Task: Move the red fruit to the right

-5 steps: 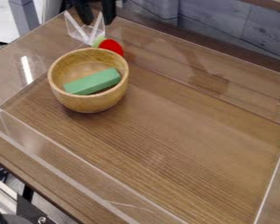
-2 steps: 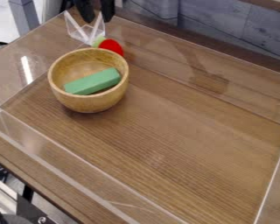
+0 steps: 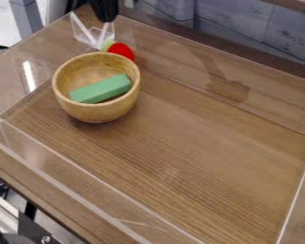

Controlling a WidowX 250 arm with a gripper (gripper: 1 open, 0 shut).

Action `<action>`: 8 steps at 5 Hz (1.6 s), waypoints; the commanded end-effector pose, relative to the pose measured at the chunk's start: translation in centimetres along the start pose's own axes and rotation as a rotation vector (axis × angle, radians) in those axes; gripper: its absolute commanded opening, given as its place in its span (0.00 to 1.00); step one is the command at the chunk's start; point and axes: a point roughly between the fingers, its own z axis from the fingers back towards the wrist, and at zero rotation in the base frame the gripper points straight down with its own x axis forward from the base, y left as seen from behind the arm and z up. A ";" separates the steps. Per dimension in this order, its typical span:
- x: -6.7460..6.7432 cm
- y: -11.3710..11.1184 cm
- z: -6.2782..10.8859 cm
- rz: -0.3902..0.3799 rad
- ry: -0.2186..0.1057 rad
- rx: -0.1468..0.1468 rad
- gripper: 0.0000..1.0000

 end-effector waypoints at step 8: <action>0.0 0.0 -3.4 -0.035 -0.028 0.086 0.00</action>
